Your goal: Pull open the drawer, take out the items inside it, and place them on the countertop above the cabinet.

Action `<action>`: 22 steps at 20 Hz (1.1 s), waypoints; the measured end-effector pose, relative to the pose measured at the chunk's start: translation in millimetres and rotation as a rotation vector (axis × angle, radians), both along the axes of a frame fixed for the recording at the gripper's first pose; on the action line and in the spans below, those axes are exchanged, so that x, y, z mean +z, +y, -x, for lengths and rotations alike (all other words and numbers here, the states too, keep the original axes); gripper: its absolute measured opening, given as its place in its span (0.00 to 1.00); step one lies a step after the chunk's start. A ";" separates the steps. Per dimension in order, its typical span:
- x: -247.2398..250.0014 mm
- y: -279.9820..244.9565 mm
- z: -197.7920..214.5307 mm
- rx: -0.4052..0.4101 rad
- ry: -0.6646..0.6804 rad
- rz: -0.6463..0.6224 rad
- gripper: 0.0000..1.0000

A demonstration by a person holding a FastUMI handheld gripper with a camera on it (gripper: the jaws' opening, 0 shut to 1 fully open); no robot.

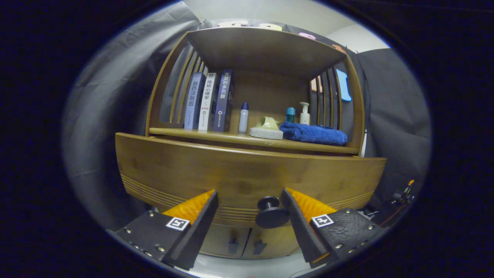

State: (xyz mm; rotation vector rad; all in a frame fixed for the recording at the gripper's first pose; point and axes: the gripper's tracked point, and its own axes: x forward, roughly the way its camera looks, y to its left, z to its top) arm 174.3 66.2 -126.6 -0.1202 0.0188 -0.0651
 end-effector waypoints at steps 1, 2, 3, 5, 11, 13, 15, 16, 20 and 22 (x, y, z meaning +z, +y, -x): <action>0.0 0.1 -4.0 0.000 -0.005 0.000 0.99; 0.0 0.4 -7.2 -0.001 -0.010 0.004 0.99; -0.2 0.4 -11.4 -0.003 -0.014 0.008 0.99; 0.3 1.0 -17.9 -0.004 -0.024 0.010 1.00; 1.2 1.0 -35.3 -0.005 -0.041 0.007 0.99; 1.5 1.2 -41.6 -0.007 -0.045 0.003 0.99; 1.3 1.7 -47.2 -0.009 -0.044 0.000 1.00; 1.2 1.4 -49.5 -0.009 -0.044 0.002 1.00; -0.6 -0.7 -55.3 -0.005 -0.033 -0.045 1.00; -1.8 -0.9 -58.6 0.000 -0.034 -0.076 1.00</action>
